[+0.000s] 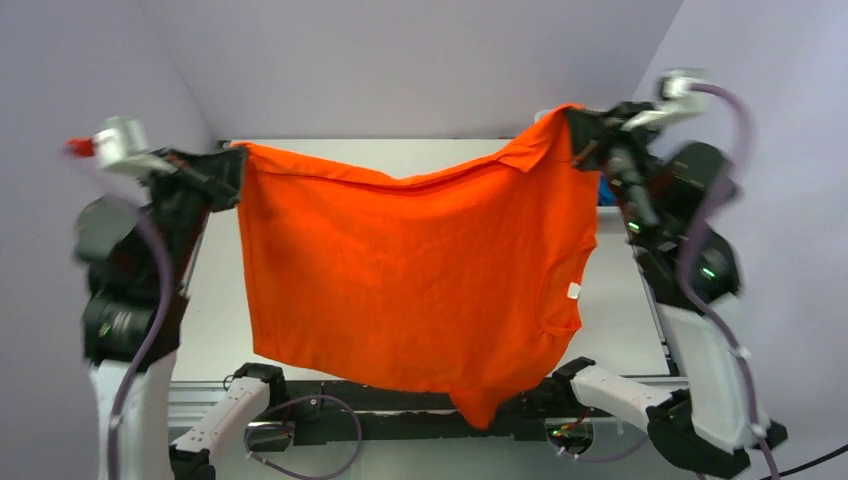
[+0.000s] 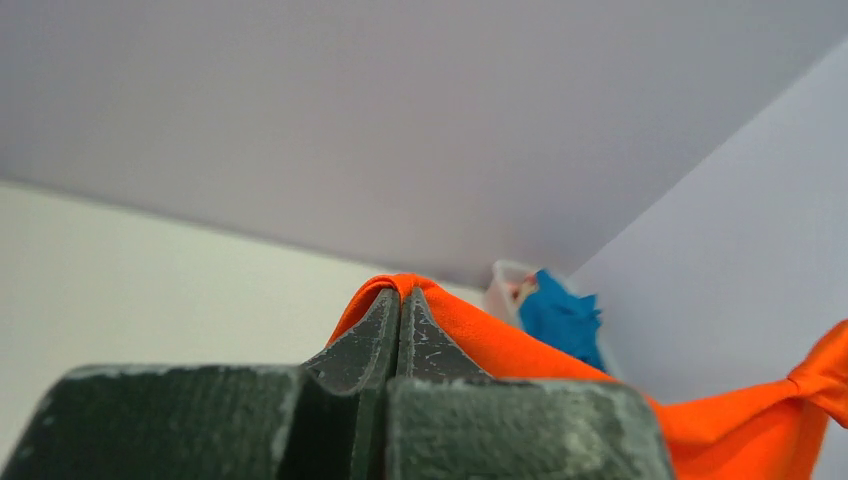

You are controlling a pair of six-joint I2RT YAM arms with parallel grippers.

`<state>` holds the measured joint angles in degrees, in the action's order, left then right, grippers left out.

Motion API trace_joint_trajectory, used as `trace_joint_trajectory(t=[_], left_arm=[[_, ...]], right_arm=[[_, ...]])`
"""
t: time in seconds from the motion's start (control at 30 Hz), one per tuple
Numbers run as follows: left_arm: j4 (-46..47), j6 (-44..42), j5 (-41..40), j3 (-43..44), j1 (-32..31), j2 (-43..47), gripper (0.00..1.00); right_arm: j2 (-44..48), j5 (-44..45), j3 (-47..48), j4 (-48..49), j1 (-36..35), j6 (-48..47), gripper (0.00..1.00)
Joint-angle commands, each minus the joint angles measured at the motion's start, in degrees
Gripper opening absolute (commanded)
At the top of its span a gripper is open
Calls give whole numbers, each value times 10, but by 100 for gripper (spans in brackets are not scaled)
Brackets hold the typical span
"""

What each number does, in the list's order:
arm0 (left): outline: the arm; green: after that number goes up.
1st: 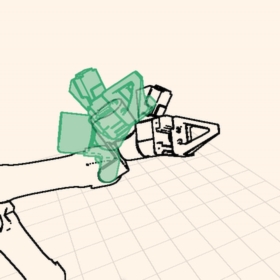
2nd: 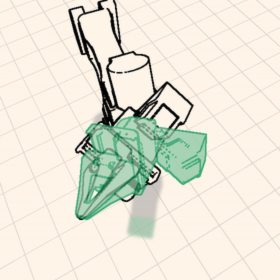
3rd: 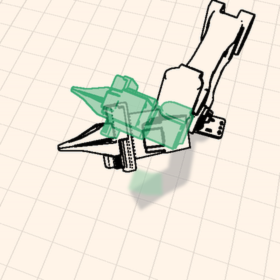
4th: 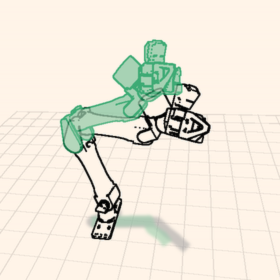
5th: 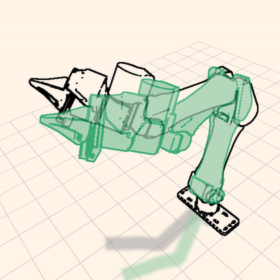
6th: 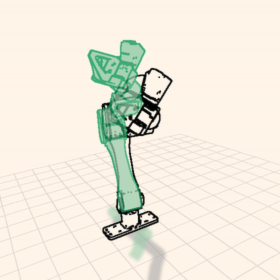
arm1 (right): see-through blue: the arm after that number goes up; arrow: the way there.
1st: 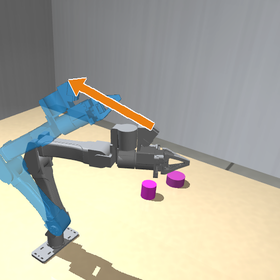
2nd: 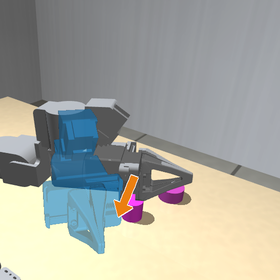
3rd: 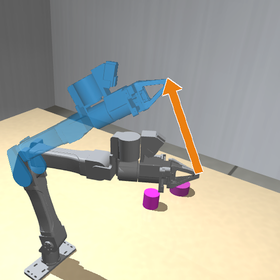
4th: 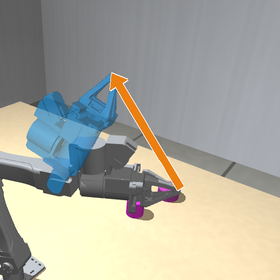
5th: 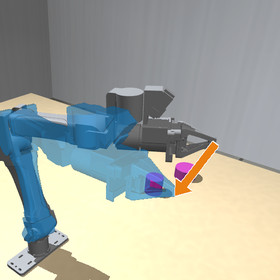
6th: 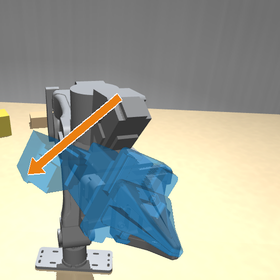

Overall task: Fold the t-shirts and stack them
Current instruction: Flatten out the tshirt, then fold the flattened tshirt in 1/3 of the way

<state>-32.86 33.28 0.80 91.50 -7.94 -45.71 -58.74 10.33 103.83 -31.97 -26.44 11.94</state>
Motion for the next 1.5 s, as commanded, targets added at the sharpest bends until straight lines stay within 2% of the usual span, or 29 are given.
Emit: trace_joint_trajectory(t=[0.0,0.1,0.23,0.3,0.37,0.5,0.67,0.83,0.97,1.27,1.47], left_arm=[[11,6,-48,-110,3,-106,0],[34,16,-69,-167,13,-194,0],[106,22,-22,-207,35,-333,0],[129,25,10,-198,46,-410,0],[141,23,26,-164,55,-504,0],[115,12,54,-49,70,-656,0],[90,3,68,50,79,-747,0],[83,-4,73,68,79,-757,0],[99,-6,88,20,93,-725,0],[84,-33,98,-78,95,-633,0],[43,-56,88,-101,94,-609,0]], right_arm=[[-63,129,-126,105,4,-28,0],[-114,140,-207,156,36,-10,0],[-215,66,-283,229,93,36,0],[-274,31,-299,268,104,45,0],[-346,-5,-290,296,113,49,0],[-476,-40,-222,289,122,69,0],[-567,-57,-152,285,124,80,0],[-564,-44,-138,237,124,98,0],[-514,-42,-166,164,124,131,0],[-348,-99,-347,110,122,201,0],[-263,-140,-419,58,115,215,0]])
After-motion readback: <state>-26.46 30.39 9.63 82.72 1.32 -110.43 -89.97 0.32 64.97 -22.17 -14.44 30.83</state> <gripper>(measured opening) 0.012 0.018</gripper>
